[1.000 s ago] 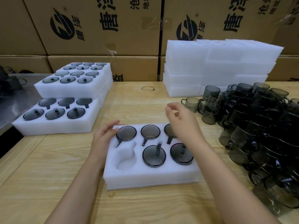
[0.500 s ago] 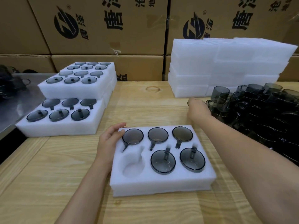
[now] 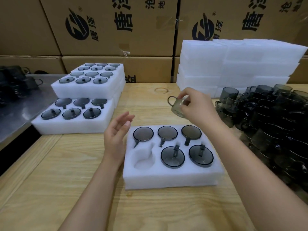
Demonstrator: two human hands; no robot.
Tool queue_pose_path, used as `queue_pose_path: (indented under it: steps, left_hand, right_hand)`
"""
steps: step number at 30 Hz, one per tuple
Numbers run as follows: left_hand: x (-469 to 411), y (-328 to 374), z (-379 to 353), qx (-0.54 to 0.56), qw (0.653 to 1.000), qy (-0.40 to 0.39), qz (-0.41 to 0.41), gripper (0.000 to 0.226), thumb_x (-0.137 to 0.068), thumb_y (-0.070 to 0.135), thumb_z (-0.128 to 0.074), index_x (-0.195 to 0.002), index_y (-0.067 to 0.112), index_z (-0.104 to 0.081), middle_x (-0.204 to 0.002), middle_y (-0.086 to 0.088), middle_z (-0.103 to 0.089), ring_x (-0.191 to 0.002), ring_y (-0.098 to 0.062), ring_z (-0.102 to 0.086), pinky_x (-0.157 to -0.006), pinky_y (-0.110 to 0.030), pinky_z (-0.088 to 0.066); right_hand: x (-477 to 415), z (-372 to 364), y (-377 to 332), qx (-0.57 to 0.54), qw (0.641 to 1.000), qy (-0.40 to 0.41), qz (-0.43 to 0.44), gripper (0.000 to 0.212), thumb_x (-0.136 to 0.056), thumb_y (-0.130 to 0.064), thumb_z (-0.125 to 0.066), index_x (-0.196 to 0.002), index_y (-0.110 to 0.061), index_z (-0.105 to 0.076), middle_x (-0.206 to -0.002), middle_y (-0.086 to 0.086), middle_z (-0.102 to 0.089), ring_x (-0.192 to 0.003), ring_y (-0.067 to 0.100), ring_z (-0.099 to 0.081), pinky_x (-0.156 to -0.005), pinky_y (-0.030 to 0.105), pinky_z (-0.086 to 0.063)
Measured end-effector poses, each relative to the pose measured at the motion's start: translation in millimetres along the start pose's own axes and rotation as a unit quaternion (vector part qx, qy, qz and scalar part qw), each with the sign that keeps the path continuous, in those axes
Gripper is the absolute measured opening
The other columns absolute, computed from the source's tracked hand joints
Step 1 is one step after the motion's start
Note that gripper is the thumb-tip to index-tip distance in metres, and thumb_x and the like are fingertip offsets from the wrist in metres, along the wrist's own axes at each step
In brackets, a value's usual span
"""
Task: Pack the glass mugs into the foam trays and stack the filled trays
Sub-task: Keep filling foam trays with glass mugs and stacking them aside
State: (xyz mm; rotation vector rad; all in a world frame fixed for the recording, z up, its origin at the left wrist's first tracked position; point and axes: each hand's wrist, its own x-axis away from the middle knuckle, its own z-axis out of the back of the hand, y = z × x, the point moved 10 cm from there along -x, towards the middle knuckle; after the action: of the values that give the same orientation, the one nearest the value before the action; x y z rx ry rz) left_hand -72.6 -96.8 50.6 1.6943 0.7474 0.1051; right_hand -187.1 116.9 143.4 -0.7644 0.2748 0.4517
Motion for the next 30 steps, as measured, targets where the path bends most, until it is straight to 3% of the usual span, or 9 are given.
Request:
queue_pose_path:
  steps: [3, 7, 9, 13, 17, 22, 26, 28, 30]
  left_hand:
    - [8, 30, -19, -0.027, 0.995, -0.057, -0.077, 0.052, -0.082, 0.020, -0.062, -0.130, 0.006, -0.047, -0.111, -0.015, -0.066, -0.110, -0.024, -0.061, -0.093, -0.027, -0.047]
    - [17, 44, -47, -0.055, 0.982, -0.160, -0.087, 0.075, -0.068, 0.029, -0.070, -0.135, 0.010, -0.042, -0.116, -0.012, -0.064, -0.113, -0.025, -0.059, -0.098, -0.033, -0.046]
    - [19, 43, -51, -0.049, 0.981, -0.172, -0.077, 0.073, -0.064, 0.026, -0.073, -0.131, 0.012, -0.046, -0.108, -0.002, -0.062, -0.107, -0.018, -0.059, -0.095, -0.030, -0.046]
    - [19, 40, -48, -0.035, 0.985, -0.163, -0.051, 0.064, -0.062, 0.013, -0.077, -0.121, 0.016, -0.054, -0.092, 0.014, -0.065, -0.094, -0.009, -0.061, -0.084, -0.023, -0.049]
    - [18, 39, -46, -0.031, 0.985, -0.163, -0.043, 0.057, -0.068, 0.000, -0.069, -0.121, 0.014, -0.054, -0.088, 0.014, -0.069, -0.090, -0.006, -0.065, -0.080, -0.020, -0.051]
    - [17, 37, -42, 0.023, 0.989, -0.145, -0.018, 0.059, -0.069, -0.001, -0.065, -0.125, 0.011, -0.053, -0.090, 0.003, -0.067, -0.108, -0.023, -0.064, -0.093, -0.035, -0.051]
    - [18, 37, -46, 0.061, 0.982, -0.177, -0.004, 0.061, -0.074, 0.000, -0.058, -0.133, 0.009, -0.047, -0.120, -0.026, -0.053, -0.114, -0.030, -0.059, -0.099, -0.039, -0.048]
    - [18, 36, -47, 0.058, 0.980, -0.191, -0.005, 0.064, -0.076, 0.001, -0.057, -0.137, 0.013, -0.043, -0.134, -0.021, -0.050, -0.125, -0.033, -0.051, -0.105, -0.043, -0.042]
    - [17, 37, -44, 0.037, 0.983, -0.181, -0.020, 0.057, -0.076, 0.003, -0.058, -0.131, 0.016, -0.050, -0.132, -0.011, -0.057, -0.125, -0.027, -0.051, -0.103, -0.039, -0.044]
  right_hand:
    - [38, -1, -37, -0.074, 0.997, 0.003, 0.030, 0.026, -0.080, -0.006, -0.059, -0.091, -0.030, -0.061, -0.074, -0.012, -0.057, -0.063, 0.003, -0.052, -0.053, 0.015, -0.039]
    - [70, -14, -63, -0.182, 0.982, 0.002, 0.043, 0.027, -0.079, -0.005, -0.064, -0.086, -0.031, -0.063, -0.066, -0.013, -0.058, -0.058, 0.006, -0.053, -0.055, 0.016, -0.044]
    - [79, -26, -63, -0.233, 0.972, -0.009, 0.029, 0.029, -0.078, -0.005, -0.065, -0.083, -0.034, -0.063, -0.066, -0.015, -0.058, -0.055, 0.006, -0.051, -0.054, 0.020, -0.046]
    - [90, -33, -59, -0.303, 0.952, -0.009, 0.035, 0.033, -0.080, -0.004, -0.064, -0.089, -0.035, -0.064, -0.074, -0.029, -0.061, -0.054, 0.000, -0.048, -0.056, 0.009, -0.037]
    - [95, -34, -58, -0.325, 0.943, -0.034, 0.064, 0.032, -0.085, -0.014, -0.060, -0.100, -0.042, -0.062, -0.079, -0.030, -0.061, -0.052, 0.009, -0.038, -0.055, 0.015, -0.037]
    - [95, -23, -50, -0.356, 0.931, -0.005, 0.074, 0.050, -0.083, -0.014, -0.055, -0.126, -0.039, -0.048, -0.117, -0.015, -0.049, -0.069, 0.020, -0.046, -0.072, 0.018, -0.046]
    - [97, -47, -47, -0.407, 0.904, -0.123, 0.044, 0.049, -0.085, -0.021, -0.057, -0.130, -0.037, -0.046, -0.131, -0.013, -0.052, -0.112, 0.007, -0.054, -0.096, 0.033, -0.047]
    - [98, -48, -44, -0.423, 0.897, -0.127, 0.039, 0.049, -0.084, -0.020, -0.060, -0.129, -0.037, -0.048, -0.128, -0.012, -0.056, -0.117, 0.007, -0.053, -0.098, 0.032, -0.046]
    - [97, -46, -40, -0.411, 0.905, -0.104, 0.031, 0.054, -0.084, -0.017, -0.066, -0.128, -0.041, -0.047, -0.122, -0.017, -0.056, -0.114, 0.009, -0.054, -0.093, 0.029, -0.046]
